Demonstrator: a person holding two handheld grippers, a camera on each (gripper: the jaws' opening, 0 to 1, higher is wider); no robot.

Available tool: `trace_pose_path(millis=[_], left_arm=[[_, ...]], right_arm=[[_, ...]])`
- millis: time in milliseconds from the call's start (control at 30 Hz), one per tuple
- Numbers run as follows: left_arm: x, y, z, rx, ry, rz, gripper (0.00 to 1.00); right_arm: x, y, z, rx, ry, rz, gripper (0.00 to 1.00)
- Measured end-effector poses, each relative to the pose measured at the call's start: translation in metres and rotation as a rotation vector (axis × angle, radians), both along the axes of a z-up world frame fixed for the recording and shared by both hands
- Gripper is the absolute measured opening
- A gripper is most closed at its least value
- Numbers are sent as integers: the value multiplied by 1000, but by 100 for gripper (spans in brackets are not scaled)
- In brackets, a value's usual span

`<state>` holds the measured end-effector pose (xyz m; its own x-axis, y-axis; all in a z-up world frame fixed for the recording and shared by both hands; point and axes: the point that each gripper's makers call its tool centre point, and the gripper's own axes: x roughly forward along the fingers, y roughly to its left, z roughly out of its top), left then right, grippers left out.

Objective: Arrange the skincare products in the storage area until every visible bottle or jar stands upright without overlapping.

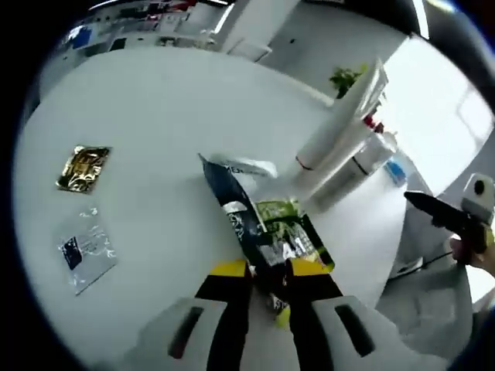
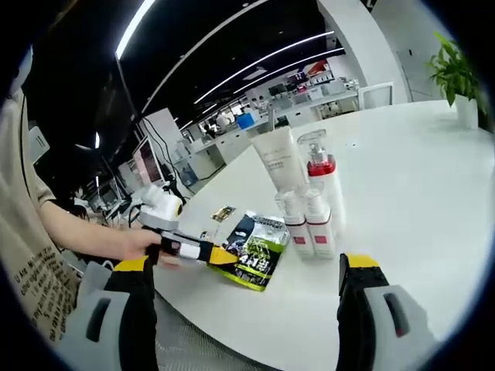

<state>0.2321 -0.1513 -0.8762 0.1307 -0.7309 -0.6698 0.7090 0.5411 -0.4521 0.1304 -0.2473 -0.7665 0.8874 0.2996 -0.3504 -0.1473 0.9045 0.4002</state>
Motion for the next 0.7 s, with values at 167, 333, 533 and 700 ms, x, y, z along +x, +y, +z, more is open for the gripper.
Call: trace_pose_path(millis=[167,333,533,700], left_arm=[[0,3,-1,35,-37,-25,21],[5,3,3,59,-110,-71,28],[8,-9,10,79,-220,-179,40],[3,-25,14,83,-304,-310,45]], right_arm=[[0,0,1,2,2,-2,100],[0,0,0,1,3,-1,100],[0,0,0,0,6,1,100],[1,-1,1,3,6,-3,100]])
